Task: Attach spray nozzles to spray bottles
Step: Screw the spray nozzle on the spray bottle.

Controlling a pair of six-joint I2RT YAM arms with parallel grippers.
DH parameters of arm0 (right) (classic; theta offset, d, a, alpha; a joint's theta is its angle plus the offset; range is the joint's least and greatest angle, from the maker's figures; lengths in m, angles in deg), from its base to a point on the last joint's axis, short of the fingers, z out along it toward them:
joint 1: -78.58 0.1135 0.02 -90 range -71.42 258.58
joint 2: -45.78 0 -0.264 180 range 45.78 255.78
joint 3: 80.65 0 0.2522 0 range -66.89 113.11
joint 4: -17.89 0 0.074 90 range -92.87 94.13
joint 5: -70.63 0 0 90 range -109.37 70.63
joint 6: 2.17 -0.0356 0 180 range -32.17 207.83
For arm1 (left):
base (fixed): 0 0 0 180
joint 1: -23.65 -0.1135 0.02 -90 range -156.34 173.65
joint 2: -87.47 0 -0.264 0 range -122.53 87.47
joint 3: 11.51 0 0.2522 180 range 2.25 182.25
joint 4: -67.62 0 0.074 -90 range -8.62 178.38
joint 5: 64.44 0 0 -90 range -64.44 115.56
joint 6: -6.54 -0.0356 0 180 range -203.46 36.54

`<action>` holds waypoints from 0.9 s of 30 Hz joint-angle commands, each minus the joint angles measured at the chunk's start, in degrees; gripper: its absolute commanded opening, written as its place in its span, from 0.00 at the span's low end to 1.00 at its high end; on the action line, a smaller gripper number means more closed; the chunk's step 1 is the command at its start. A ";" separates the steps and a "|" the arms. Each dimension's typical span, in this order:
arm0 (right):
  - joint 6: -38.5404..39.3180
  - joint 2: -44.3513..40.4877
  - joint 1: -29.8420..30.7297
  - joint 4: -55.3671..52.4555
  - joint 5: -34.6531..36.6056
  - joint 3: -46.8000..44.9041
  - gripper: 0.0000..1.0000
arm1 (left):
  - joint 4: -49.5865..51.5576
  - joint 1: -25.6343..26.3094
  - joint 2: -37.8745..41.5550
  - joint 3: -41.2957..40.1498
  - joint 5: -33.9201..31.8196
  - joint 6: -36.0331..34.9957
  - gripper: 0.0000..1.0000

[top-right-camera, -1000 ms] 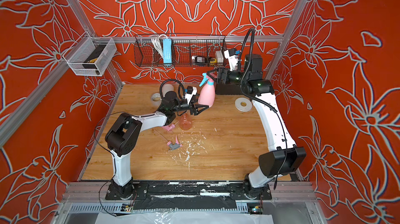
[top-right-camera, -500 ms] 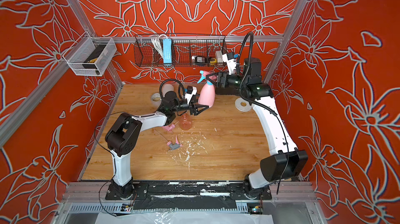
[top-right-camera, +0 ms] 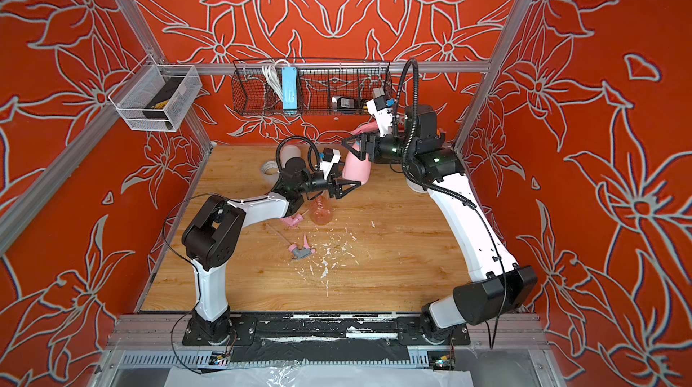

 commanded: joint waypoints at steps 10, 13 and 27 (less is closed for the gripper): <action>7.89 0.96 0.46 -11.06 5.80 12.25 0.78 | -0.14 -0.62 1.83 0.48 0.52 -1.79 0.36; 7.45 1.65 -2.81 -10.68 3.76 14.47 0.84 | -0.16 -1.04 2.01 0.14 1.63 -2.01 0.37; 3.17 13.39 -10.49 -8.01 -11.97 20.71 0.94 | -0.93 -2.01 2.83 -0.60 5.13 -1.64 0.36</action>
